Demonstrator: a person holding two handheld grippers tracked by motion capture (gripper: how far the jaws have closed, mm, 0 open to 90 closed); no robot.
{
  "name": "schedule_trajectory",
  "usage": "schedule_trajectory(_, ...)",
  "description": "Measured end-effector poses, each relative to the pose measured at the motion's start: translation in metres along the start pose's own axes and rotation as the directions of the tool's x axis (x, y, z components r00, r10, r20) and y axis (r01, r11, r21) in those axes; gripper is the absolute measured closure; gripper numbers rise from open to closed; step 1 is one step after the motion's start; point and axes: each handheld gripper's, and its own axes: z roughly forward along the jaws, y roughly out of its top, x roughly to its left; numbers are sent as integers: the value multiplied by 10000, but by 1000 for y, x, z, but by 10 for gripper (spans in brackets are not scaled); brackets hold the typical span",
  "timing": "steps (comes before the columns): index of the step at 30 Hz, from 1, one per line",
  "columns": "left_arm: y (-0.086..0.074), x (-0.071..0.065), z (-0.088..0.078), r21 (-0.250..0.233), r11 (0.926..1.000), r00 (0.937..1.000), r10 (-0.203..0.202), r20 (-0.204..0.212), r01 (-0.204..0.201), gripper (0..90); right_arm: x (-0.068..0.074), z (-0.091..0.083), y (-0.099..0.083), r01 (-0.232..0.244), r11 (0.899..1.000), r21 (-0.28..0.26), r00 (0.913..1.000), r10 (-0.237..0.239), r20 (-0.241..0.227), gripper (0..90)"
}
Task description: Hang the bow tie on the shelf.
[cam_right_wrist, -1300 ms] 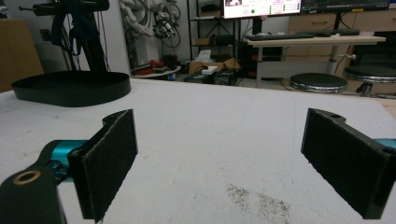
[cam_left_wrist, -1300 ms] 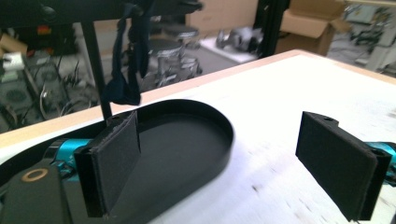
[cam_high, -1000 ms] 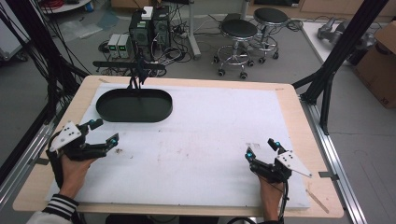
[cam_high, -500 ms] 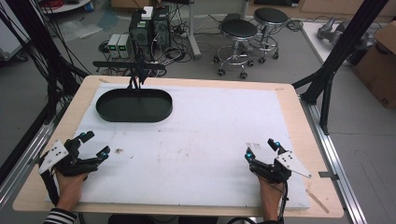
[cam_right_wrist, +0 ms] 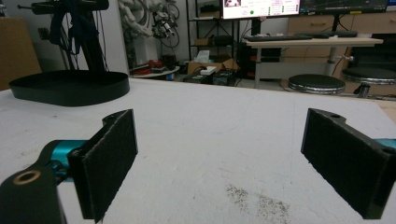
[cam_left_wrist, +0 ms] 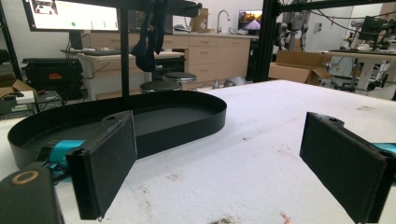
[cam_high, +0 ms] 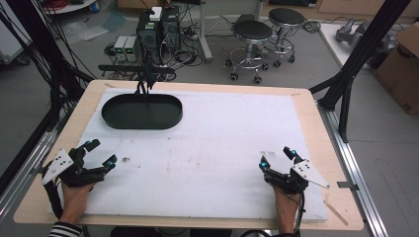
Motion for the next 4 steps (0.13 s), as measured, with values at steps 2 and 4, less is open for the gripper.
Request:
schedule_trajectory(2, 0, 0, 0, 27, 10000, 10000, 72, -8, -72, 114, 0, 0, 0, -22, 10000, 0, 10000, 22, -10, 97)
schedule_trajectory(4, 0, 0, 0, 34, 10000, 10000, 74, -17, -74, 115, 0, 0, 0, -31, 10000, 3, 10000, 31, -24, 97)
